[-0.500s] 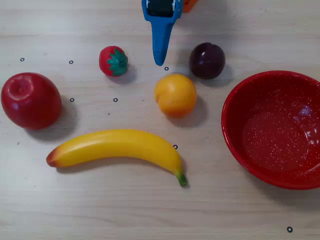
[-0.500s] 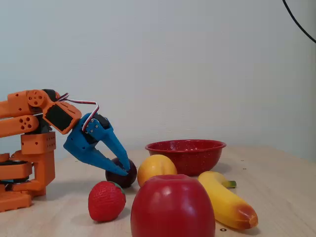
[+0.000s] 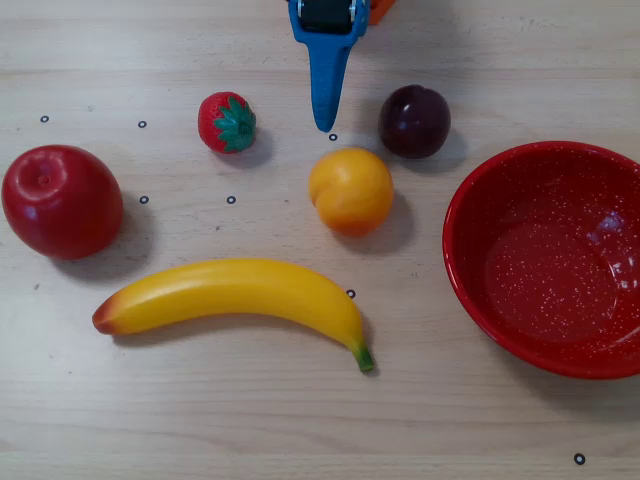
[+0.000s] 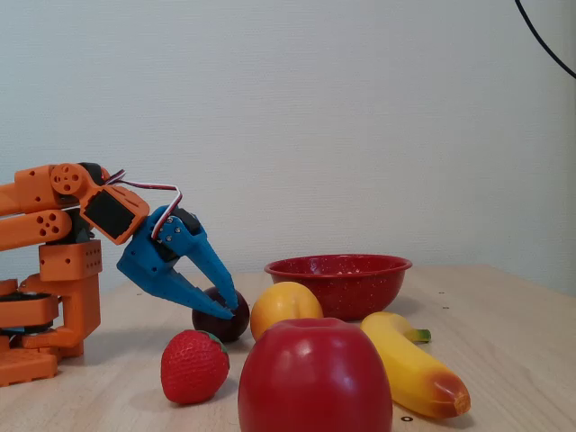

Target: Put the banana in the red bowl.

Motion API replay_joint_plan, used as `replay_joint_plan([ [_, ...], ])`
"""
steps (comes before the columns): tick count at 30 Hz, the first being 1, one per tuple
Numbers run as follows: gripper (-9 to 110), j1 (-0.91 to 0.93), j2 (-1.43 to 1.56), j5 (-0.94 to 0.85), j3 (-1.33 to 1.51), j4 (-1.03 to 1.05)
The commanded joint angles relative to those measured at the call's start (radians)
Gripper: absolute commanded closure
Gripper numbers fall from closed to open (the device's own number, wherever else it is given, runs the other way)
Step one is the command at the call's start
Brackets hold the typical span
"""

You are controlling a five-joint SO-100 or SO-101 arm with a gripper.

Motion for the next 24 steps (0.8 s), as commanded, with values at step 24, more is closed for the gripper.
replay_joint_plan([
  [24,101,-0.184,-0.746,0.124,-0.79,0.256],
])
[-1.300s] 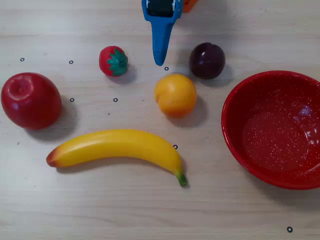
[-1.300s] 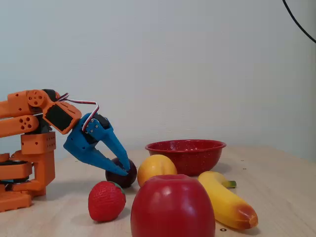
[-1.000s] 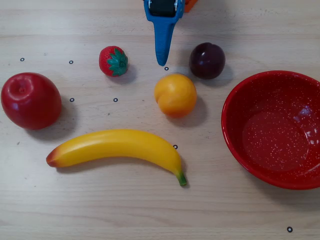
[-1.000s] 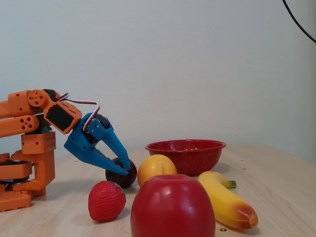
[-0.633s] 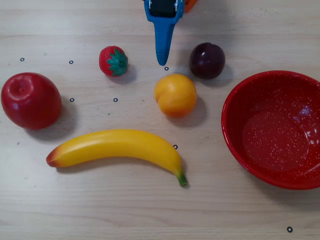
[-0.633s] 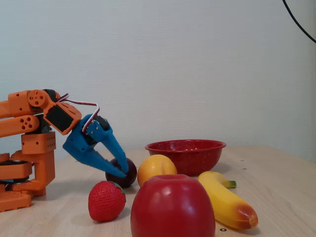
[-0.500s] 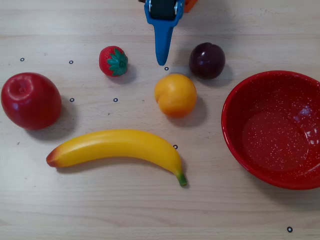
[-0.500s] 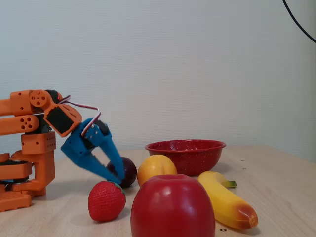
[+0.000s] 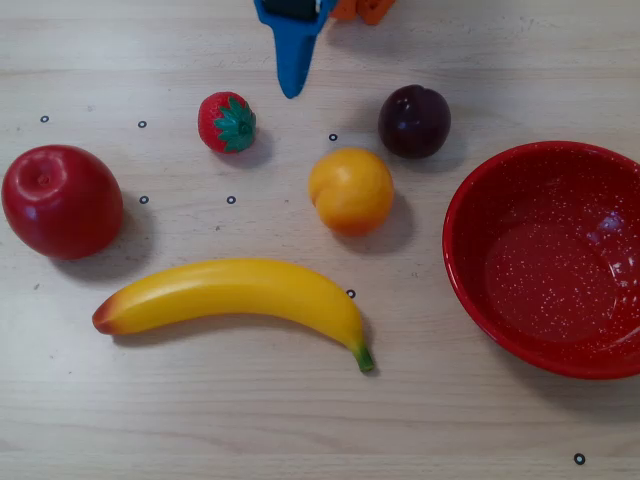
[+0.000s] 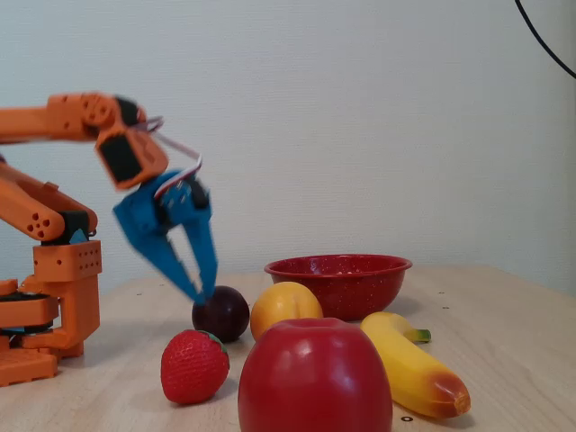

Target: Put the banana in the red bowl.

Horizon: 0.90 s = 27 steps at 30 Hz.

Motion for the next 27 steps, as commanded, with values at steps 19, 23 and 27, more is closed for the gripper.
replay_joint_plan([
  [19,101,-0.069,-0.649,0.129,-0.953,0.502],
  [23,101,-0.075,-0.73,0.164,-1.046,0.512],
  [27,95,-0.078,-0.821,0.259,-1.138,0.54],
])
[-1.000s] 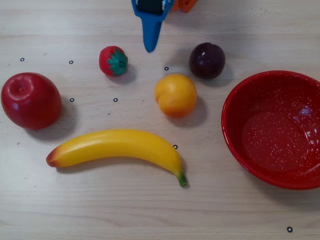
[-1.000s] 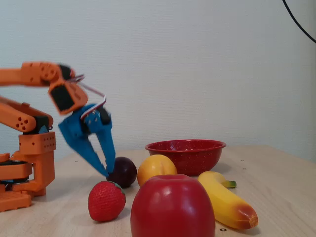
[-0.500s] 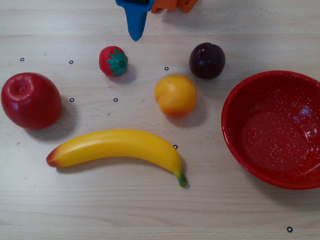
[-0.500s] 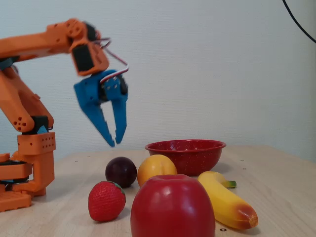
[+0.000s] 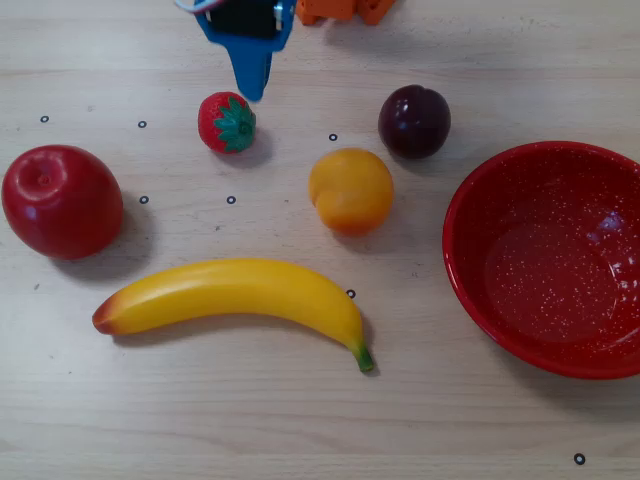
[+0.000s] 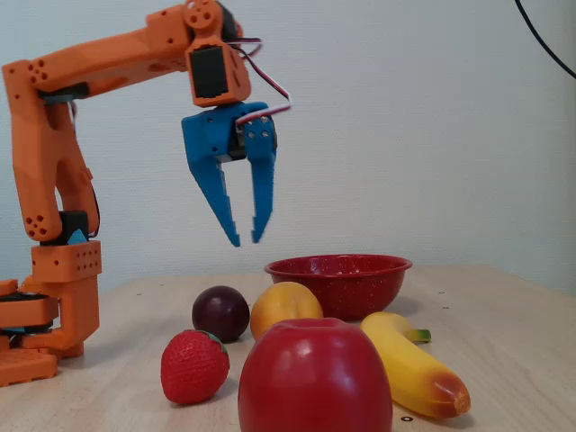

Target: Put the banana in the red bowl.

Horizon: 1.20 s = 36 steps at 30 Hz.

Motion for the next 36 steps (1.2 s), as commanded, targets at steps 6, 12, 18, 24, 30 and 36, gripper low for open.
replay_joint_plan([
  [6,80,-0.04,-0.097,0.077,-0.227,0.087],
  [12,56,-0.043,-0.201,0.083,-0.307,0.109],
  [18,45,-0.044,-0.328,0.074,-0.399,0.112],
  [24,42,-0.049,-0.459,0.107,-0.495,0.098],
  [30,35,-0.04,-0.575,0.072,-0.578,0.074],
  [36,31,-0.015,-0.689,0.046,-0.693,0.086],
])
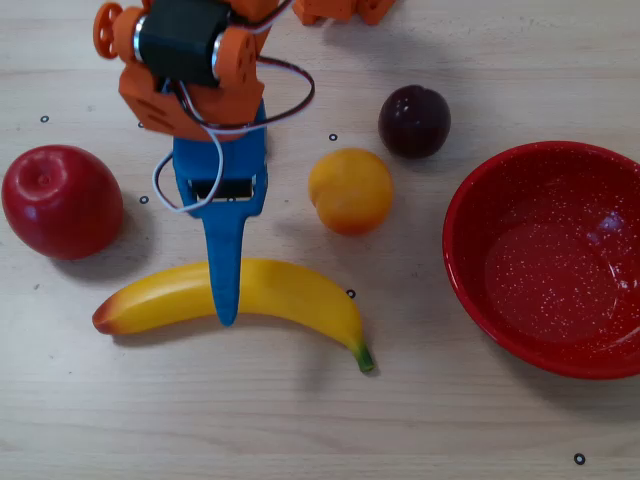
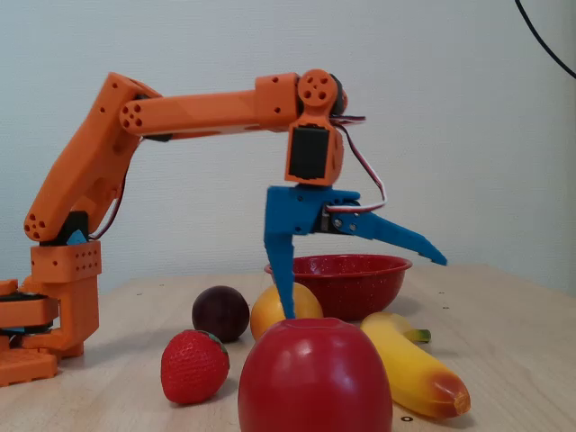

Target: Put the banana in the red bowl.

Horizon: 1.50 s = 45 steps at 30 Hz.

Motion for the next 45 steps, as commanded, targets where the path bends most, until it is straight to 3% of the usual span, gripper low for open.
replay_joint_plan([
  [1,31,0.009,0.038,-0.032,-0.11,0.0],
  [20,31,0.058,-0.193,-0.048,-0.287,-0.023],
  [45,31,0.066,-0.278,-0.049,-0.299,-0.107],
])
